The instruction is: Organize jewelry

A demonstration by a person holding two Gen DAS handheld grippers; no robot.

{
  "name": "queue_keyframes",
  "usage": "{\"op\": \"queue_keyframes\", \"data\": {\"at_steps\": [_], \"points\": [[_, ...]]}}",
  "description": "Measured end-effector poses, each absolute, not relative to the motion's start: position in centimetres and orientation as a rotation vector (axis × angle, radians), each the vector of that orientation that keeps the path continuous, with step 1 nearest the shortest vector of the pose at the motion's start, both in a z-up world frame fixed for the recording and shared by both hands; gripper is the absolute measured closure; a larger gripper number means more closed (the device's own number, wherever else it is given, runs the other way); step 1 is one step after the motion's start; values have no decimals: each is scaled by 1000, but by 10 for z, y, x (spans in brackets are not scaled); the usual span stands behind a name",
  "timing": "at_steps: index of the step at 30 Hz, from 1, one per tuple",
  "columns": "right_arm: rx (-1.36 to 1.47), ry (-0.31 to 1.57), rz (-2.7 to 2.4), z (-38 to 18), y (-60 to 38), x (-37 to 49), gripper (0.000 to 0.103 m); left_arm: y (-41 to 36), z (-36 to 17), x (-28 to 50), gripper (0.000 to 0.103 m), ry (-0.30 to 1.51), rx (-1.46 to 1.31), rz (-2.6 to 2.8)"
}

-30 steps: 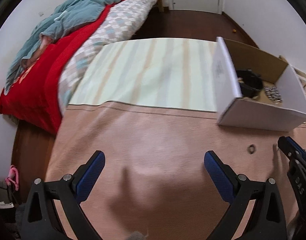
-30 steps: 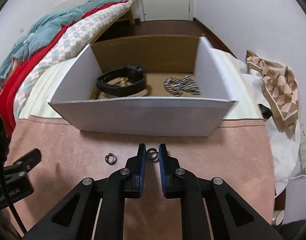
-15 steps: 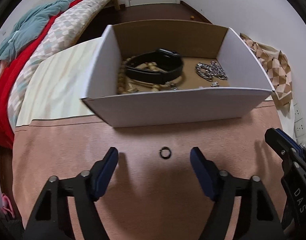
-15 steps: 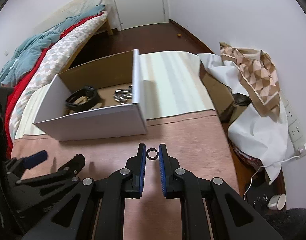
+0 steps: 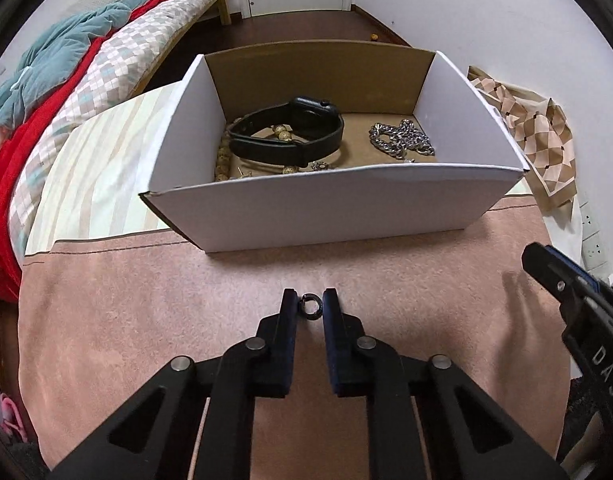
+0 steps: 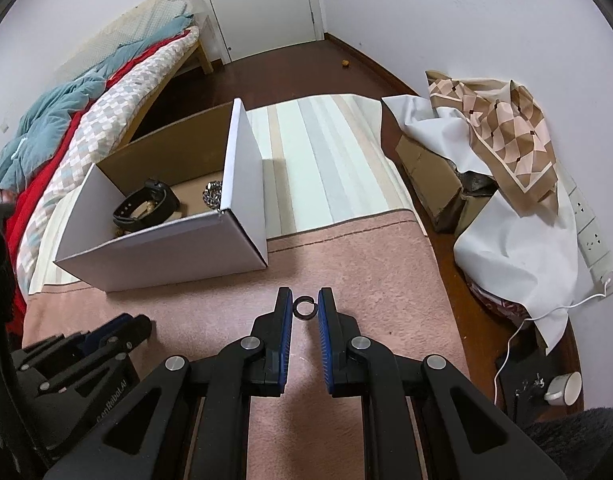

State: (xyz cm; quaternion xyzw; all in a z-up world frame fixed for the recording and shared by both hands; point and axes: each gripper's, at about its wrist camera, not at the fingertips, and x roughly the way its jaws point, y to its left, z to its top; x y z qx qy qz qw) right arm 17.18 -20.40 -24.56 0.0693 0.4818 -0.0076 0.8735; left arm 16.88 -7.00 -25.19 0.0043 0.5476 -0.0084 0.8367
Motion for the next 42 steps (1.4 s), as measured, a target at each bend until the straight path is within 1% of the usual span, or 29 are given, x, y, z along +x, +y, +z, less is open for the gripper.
{"op": "queue_keyframes", "data": {"at_steps": [4,12,15,18,28,33,35,36,37,38,39,40,42], "points": [[154,987,-5,-236,-203,170,89,-71,-236,165,93,1127,2,-28],[188,924,46,-193,-199,170,89,-56,-172,175,93,1020,-44,-67],[203,904,79,-172,-195,181,89,-40,-158,195,93,1021,-102,-87],[210,915,113,-162,-192,202,89,-24,-159,220,93,1062,-155,-103],[255,1126,218,-190,-174,279,89,-14,-176,279,92,1206,-199,-162],[234,1210,245,-198,-164,298,89,-15,-172,293,91,1252,-203,-147],[240,1241,248,-199,-164,302,88,-11,-166,293,90,1242,-208,-133],[239,1249,243,-199,-165,303,84,-10,-163,293,84,1237,-204,-122],[241,1252,240,-198,-166,303,75,-8,-160,292,74,1228,-195,-107],[250,1250,235,-196,-168,303,71,-6,-155,289,68,1210,-186,-91],[254,1247,231,-194,-170,303,65,-4,-151,287,51,1199,-179,-68],[254,1247,226,-191,-172,301,63,-1,-147,284,41,1183,-171,-48],[264,1241,219,-186,-176,299,61,5,-142,279,39,1160,-159,-15]]}}
